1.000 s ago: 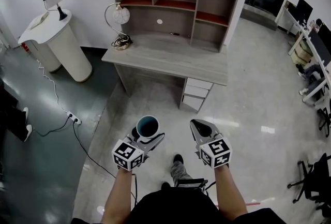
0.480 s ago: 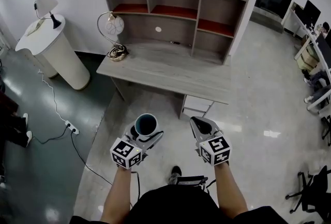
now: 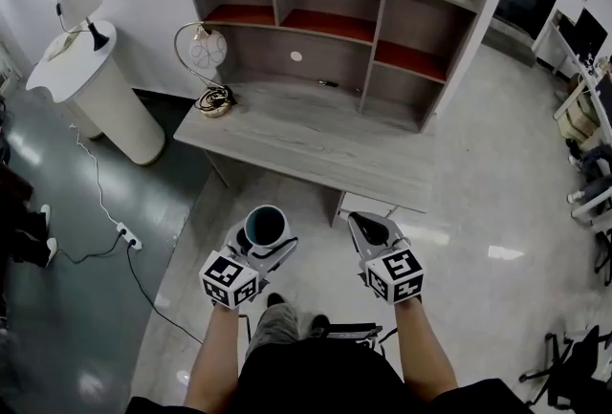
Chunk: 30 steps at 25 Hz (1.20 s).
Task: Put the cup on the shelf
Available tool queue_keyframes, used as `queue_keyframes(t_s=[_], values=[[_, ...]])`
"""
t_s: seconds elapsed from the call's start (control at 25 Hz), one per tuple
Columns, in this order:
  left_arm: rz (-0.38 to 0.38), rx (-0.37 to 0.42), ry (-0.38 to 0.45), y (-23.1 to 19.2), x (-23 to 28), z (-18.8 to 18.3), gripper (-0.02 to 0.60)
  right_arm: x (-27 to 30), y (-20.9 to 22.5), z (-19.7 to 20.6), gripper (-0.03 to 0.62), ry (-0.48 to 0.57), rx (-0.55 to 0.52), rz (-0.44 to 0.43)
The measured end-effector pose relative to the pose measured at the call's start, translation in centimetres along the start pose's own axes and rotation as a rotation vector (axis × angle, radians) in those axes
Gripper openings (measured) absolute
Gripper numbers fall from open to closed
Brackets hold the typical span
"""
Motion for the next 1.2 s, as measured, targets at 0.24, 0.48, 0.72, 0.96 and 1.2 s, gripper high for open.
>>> queue_keyframes(t_s=[0.24,0.48,0.72,0.96,1.2], values=[[0.013,-0.009,0.000,-4.4,3.0,-0.1,0.364,4.3,2.0,-0.6,0.012,-0.010,-0.008,0.014],[0.046,-0.018,-0.009,-10.7,6.5,-1.5,0.364,10.2,4.4,-2.5,0.012,-0.023,0.000,0.051],[0.096,0.012,-0.034,-17.4,10.0,-4.0,0.364,16.8,6.3,-5.3,0.012,-0.031,0.010,0.091],[0.142,0.027,-0.037,-23.5,12.7,-6.1,0.364,22.4,7.7,-7.5,0.012,-0.026,0.018,0.134],[0.176,0.036,-0.039,-27.1,14.5,-7.3,0.364,25.7,8.3,-8.8,0.012,-0.022,0.023,0.162]])
Point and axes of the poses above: the fingertips, and each gripper's own axes: x forward along the fingers, y to its right, z out of its underside, the point moved 4 cm from there along -x, backward along the fingers
